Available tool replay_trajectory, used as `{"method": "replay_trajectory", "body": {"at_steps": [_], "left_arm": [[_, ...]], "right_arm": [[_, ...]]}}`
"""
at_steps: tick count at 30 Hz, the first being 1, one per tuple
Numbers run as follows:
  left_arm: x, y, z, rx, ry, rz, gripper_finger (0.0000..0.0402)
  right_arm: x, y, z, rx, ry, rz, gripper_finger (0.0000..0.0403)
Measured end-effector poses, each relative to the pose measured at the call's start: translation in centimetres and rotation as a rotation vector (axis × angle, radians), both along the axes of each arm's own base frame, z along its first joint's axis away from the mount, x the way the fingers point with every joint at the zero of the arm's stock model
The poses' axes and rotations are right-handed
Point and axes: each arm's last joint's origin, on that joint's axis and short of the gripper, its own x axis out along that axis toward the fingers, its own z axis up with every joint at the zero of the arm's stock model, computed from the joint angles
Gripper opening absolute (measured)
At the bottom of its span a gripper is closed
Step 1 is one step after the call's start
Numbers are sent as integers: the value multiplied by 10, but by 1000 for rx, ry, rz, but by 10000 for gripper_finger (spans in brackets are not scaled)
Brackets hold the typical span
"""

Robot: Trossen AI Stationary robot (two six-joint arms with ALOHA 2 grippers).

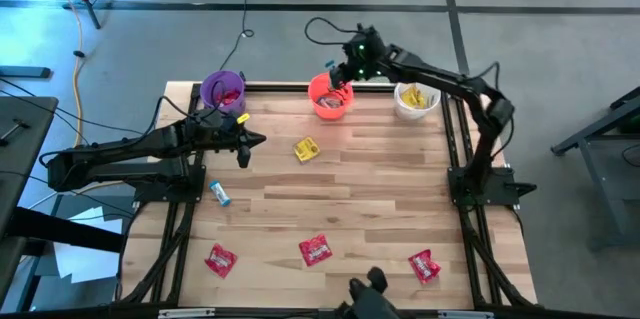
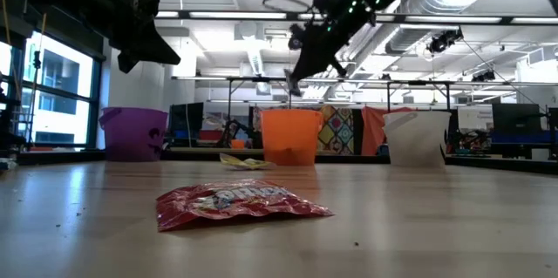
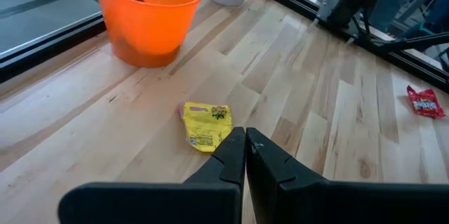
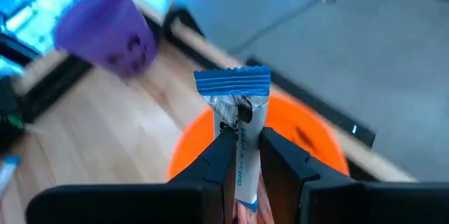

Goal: Organize candy in baskets
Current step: Put the white chocolate into the orange bucket, then put the red candy into the violet bucket

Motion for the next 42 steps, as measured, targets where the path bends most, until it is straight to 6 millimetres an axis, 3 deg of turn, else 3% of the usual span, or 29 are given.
{"method": "replay_trajectory", "body": {"at_steps": [6, 11, 15, 20, 26, 30, 35, 38, 42], "left_arm": [[0, 0, 0, -5, -2, 7, 0], [0, 0, 0, -5, -2, 7, 0], [0, 0, 0, -5, -2, 7, 0], [0, 0, 0, -11, -3, 10, 0], [0, 0, -1, -15, 5, 10, 0], [-1, -1, -3, -32, 28, 14, 0], [-3, -1, -6, -36, 62, 10, 0], [-3, -1, -6, -18, 68, 0, 0], [-3, -1, -6, -8, 72, -7, 0]], "right_arm": [[10, -8, -49, 142, 144, 25, 55], [13, -10, -66, 197, 183, 1, 56], [13, -10, -66, 196, 180, -10, 82], [12, -10, -63, 200, 170, -22, 147], [6, 2, -35, 160, 130, 14, 194], [-3, 37, -7, 173, 197, 80, 171], [-5, 118, 8, 236, 382, 223, 72], [-1, 174, 7, 276, 454, 307, 14], [-15, 244, -13, 397, 489, 336, 20]]}}
